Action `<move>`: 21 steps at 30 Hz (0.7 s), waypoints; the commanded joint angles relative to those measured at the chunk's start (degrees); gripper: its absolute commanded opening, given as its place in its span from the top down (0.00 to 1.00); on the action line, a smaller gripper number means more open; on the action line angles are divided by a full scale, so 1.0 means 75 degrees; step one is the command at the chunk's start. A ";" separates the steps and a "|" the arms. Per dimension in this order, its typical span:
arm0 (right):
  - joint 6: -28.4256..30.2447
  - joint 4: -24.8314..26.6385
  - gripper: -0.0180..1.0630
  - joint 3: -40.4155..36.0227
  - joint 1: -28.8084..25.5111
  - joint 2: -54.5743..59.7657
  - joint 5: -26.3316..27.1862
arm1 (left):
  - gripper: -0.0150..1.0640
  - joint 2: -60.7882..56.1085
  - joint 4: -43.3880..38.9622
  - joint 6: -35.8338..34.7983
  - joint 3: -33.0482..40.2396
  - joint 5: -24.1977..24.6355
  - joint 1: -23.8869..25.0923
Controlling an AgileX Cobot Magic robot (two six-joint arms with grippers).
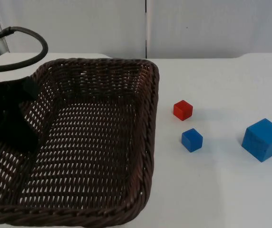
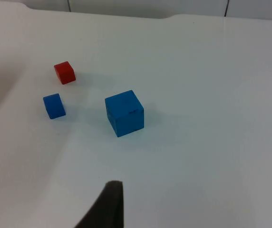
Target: Pick up the basket with the left hand and place the largest block into the basket with the right hand.
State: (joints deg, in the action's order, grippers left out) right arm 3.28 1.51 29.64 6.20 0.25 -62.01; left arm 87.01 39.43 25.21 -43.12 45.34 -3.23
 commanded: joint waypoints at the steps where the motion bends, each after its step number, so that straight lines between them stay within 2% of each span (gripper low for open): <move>1: 0.0055 0.0018 0.01 -0.0005 -0.0030 -0.0033 0.0024 | 0.99 -0.0100 0.0208 0.0058 0.0003 0.0037 -0.0027; 21: 0.0055 0.0035 0.01 -0.0005 -0.0030 -0.0033 0.0053 | 0.99 -0.0100 0.0222 0.0058 0.0003 -0.0100 -0.0027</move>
State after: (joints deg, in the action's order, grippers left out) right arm 3.28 1.51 29.64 6.20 0.25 -62.01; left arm 87.01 39.43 25.35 -43.12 44.54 -3.23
